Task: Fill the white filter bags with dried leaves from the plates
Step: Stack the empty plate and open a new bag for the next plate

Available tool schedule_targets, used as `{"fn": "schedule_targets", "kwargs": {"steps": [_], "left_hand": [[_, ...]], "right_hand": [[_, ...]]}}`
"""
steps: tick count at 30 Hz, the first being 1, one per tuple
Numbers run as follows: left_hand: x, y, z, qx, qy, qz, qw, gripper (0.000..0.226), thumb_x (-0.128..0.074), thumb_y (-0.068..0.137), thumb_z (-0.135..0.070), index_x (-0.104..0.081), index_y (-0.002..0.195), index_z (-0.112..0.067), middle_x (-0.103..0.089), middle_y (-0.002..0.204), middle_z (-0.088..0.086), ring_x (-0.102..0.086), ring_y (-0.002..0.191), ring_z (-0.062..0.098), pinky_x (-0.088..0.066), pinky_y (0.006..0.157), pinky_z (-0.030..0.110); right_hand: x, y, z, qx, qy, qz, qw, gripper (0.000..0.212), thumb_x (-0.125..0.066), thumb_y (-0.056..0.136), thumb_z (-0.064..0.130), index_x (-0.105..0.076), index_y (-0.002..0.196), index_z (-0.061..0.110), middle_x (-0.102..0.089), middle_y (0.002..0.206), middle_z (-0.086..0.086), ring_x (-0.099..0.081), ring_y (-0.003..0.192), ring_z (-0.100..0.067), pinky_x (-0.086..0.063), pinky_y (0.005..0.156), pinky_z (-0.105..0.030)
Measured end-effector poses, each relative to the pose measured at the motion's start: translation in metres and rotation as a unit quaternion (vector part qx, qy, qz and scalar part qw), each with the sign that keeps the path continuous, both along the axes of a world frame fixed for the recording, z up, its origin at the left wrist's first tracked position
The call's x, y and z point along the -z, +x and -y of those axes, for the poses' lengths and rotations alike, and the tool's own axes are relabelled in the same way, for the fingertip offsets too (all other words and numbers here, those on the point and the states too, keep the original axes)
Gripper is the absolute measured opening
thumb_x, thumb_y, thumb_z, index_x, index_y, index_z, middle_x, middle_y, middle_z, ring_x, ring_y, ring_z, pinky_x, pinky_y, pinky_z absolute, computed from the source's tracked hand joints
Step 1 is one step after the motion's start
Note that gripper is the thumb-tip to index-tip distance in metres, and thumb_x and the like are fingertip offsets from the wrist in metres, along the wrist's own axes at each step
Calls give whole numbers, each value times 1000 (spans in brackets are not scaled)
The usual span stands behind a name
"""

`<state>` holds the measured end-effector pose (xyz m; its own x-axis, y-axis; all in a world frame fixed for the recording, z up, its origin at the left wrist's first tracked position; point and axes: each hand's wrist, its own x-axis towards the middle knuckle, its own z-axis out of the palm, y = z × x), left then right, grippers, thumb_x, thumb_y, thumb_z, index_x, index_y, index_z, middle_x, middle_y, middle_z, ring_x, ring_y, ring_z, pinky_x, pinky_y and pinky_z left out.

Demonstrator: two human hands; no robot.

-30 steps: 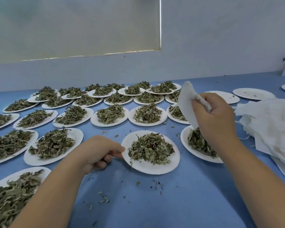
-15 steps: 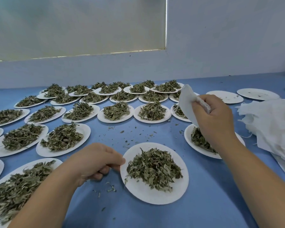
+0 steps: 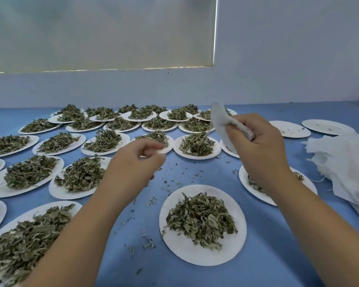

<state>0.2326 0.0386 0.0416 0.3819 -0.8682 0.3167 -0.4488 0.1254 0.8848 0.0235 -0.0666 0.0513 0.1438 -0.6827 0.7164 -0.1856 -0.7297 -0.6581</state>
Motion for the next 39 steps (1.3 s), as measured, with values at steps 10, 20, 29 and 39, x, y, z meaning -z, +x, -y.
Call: {"fn": "schedule_targets", "kwargs": {"steps": [10, 20, 29, 39], "left_hand": [[22, 6, 29, 71, -60, -32, 995, 59, -65, 87, -14, -44, 125, -54, -48, 127, -29, -65, 77, 11, -50, 67, 14], [40, 4, 34, 108, -24, 109, 988, 23, -67, 88, -23, -67, 104, -38, -63, 85, -31, -55, 64, -4, -39, 57, 7], [45, 2, 30, 51, -1, 177, 983, 12, -59, 94, -28, -71, 95, -27, -63, 67, -20, -58, 65, -5, -41, 56, 11], [45, -5, 34, 13, -25, 184, 983, 19, -60, 94, -25, -64, 75, -21, -52, 55, -17, -51, 58, -6, -34, 54, 8]], "right_hand": [[17, 42, 12, -42, 75, -251, 964, 14, -64, 90, 20, -75, 95, 27, -64, 95, 2, -58, 89, -17, -47, 79, -35], [32, 46, 7, -83, 47, -301, 949, 17, -71, 83, 15, -76, 86, 31, -63, 82, 3, -58, 76, -12, -47, 70, -37], [40, 39, 7, -73, 76, -243, 964, 21, -72, 83, 19, -68, 82, 39, -64, 80, 14, -55, 68, -4, -44, 65, -21], [43, 52, 4, -73, 99, -181, 976, 3, -68, 83, 41, -65, 82, 39, -62, 84, 17, -57, 75, 3, -44, 64, -9]]}}
